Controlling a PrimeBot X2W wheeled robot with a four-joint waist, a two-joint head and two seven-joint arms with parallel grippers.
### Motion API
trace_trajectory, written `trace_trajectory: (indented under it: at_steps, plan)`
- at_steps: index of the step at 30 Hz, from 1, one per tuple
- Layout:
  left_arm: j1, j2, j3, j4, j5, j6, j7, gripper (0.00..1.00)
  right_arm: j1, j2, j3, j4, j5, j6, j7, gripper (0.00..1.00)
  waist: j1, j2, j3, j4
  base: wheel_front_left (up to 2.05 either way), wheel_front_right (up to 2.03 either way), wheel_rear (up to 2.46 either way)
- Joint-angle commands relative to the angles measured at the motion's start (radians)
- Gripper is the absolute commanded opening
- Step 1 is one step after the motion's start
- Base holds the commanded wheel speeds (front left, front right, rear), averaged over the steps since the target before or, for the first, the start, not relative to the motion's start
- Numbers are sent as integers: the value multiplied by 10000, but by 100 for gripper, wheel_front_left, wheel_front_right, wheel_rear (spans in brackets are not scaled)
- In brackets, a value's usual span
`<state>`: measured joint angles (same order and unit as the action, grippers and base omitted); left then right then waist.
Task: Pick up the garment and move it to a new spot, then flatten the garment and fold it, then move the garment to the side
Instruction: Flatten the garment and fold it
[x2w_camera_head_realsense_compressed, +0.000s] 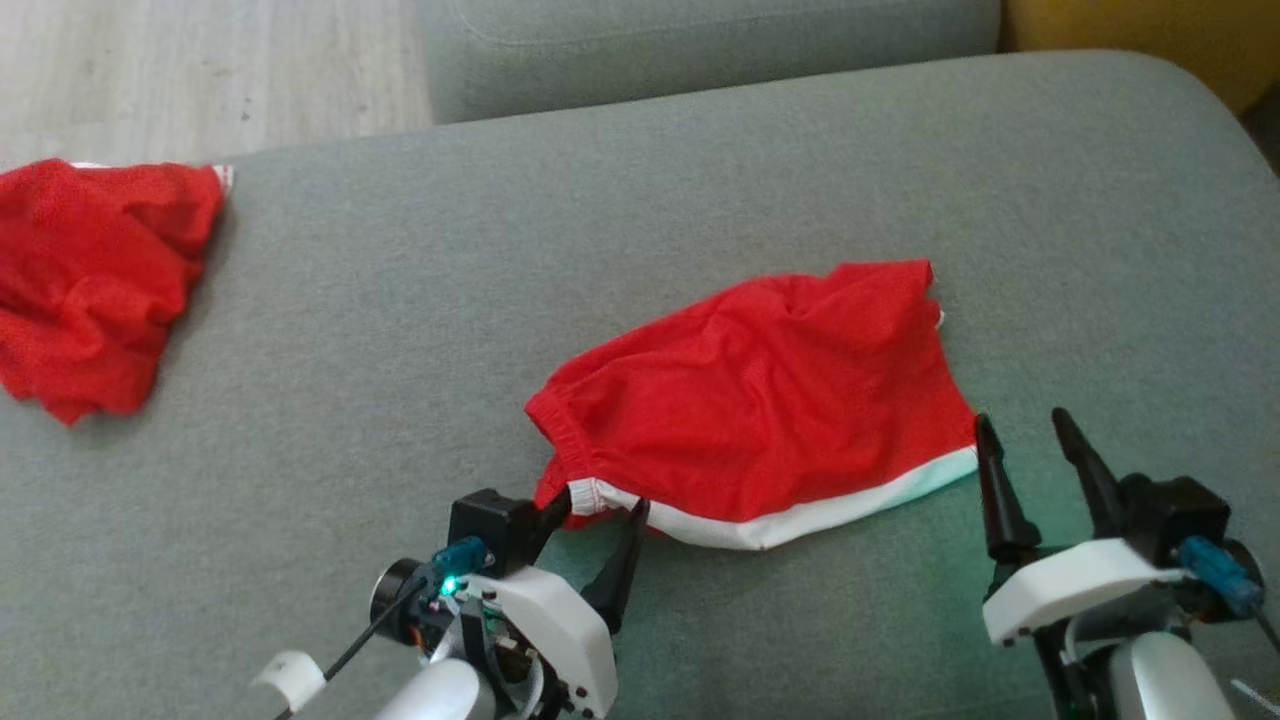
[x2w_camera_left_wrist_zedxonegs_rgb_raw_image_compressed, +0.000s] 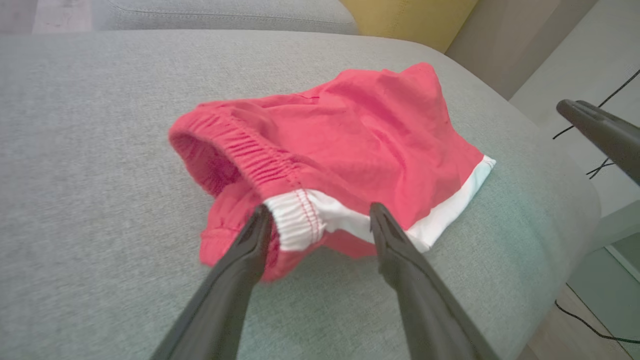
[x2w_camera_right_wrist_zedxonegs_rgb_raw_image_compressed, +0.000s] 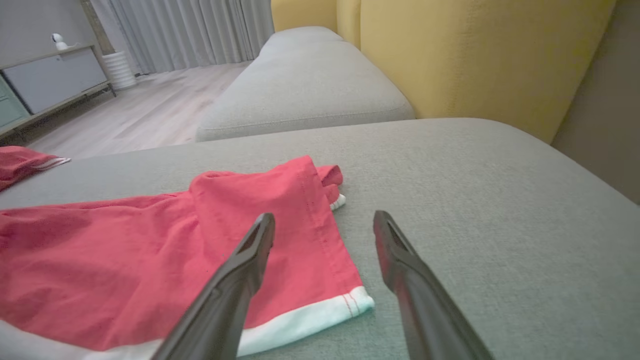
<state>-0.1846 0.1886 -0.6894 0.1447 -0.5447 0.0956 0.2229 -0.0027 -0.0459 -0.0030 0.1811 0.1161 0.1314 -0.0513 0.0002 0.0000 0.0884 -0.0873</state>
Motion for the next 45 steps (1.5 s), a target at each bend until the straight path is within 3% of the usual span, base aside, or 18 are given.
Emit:
trace_trajectory:
  at_steps: [1,3,5,6,7,9,22,23,24,25,28,36,45]
  plan:
    - [-550,-17,295,-295,-23,-18,-108,100,-510,-43,136,-284,-93,-7,-23,100,-2,0,96,-91,0,0,0]
    - [-571,-71,312,-303,-43,-22,-228,86,-575,-43,14,-187,-242,-7,76,100,-2,0,122,-109,0,0,0]
    - [-595,-174,393,-333,-81,13,-452,45,-634,-43,-174,-44,-615,-7,301,100,-2,0,143,-104,0,0,0]
    - [-595,-230,441,-345,-110,32,-574,35,-672,-43,-299,54,-899,-7,441,100,-2,0,148,-91,0,0,0]
    - [-589,-265,472,-344,-123,49,-672,16,-724,-44,-432,166,-1180,-7,569,100,-2,0,150,-75,0,0,0]
    - [-577,-299,527,-343,-95,123,-853,0,-821,-59,-616,453,-1587,-7,868,100,-2,0,160,-16,0,0,0]
    - [-362,-236,432,-285,-27,229,-1181,0,-1916,-585,-421,3016,-2004,-7,1741,100,-2,0,399,391,0,0,0]
    - [-359,-247,409,-283,-24,230,-1187,0,-1975,-599,-363,3188,-1965,-7,1819,88,-2,0,407,408,0,0,0]
    - [-360,-255,389,-283,-21,230,-1191,0,-2019,-603,-292,3335,-1904,-7,1904,59,-2,0,414,424,0,0,0]
    - [-360,-260,375,-281,-25,227,-1195,0,-2051,-600,-225,3453,-1812,-7,1981,36,-2,0,416,435,0,0,0]
    - [-360,-256,368,-274,-31,230,-1248,0,-2096,-556,-97,3632,-1391,-7,2102,4,-2,0,385,444,0,0,0]
    - [-384,-224,497,-310,-26,285,-1603,0,-2258,-554,264,3179,-180,-7,1891,0,-2,0,181,342,0,0,0]
    - [-761,-84,1148,-1326,-384,113,-2198,0,-2725,-987,595,622,1152,-7,1640,0,-2,0,-564,240,0,0,0]
